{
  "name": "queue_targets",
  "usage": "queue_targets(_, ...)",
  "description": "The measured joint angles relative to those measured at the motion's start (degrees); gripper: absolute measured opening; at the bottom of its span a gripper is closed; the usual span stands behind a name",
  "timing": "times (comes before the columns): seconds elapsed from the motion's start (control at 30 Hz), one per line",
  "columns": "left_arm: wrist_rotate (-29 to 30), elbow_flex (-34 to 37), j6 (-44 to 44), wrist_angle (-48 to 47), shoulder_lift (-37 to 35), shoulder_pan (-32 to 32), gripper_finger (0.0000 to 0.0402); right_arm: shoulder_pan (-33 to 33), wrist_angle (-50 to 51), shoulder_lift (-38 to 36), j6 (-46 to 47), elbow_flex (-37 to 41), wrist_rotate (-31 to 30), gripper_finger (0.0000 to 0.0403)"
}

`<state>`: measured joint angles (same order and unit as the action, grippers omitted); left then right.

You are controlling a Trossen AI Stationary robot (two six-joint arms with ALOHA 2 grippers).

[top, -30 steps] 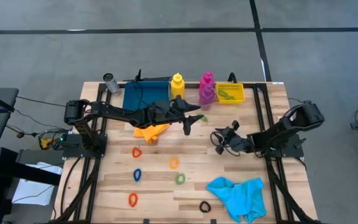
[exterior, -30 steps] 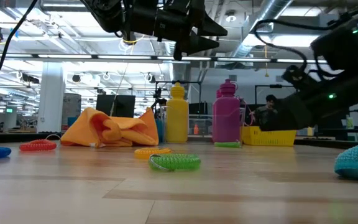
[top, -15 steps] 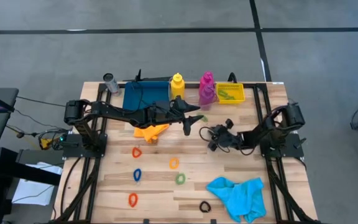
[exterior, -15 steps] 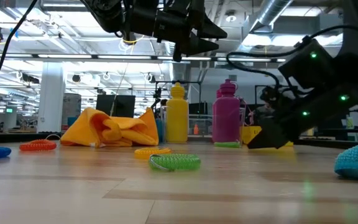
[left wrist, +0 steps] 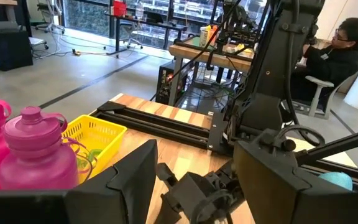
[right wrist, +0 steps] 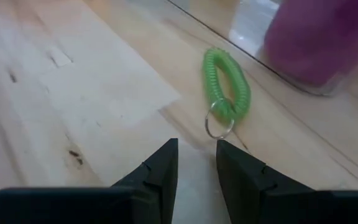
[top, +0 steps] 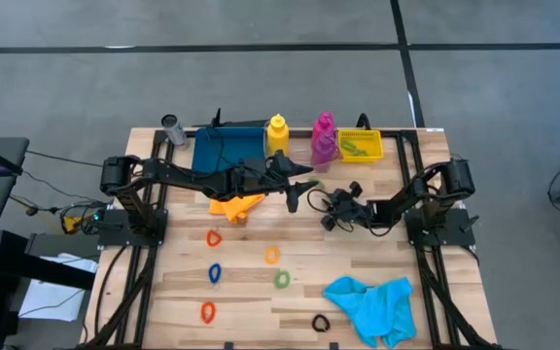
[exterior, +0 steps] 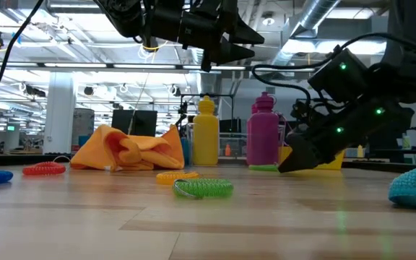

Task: Pick & Place Sports Items
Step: Put the top green spring keychain into the yellow bin

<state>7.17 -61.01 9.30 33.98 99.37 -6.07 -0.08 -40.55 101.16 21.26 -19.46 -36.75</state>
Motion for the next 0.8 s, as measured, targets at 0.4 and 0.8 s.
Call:
queue_targets(0.4,0.01,0.00,0.00,-0.57,0.00,0.02,0.0209,-2.64,-0.32,0.00,0.68,0.02,-0.22,0.0102)
queue_targets(0.8,0.01,0.00,0.00,-0.53,0.00,0.02,0.0209,-6.28,-2.55,0.00,-1.97,-0.02,5.39,0.0102)
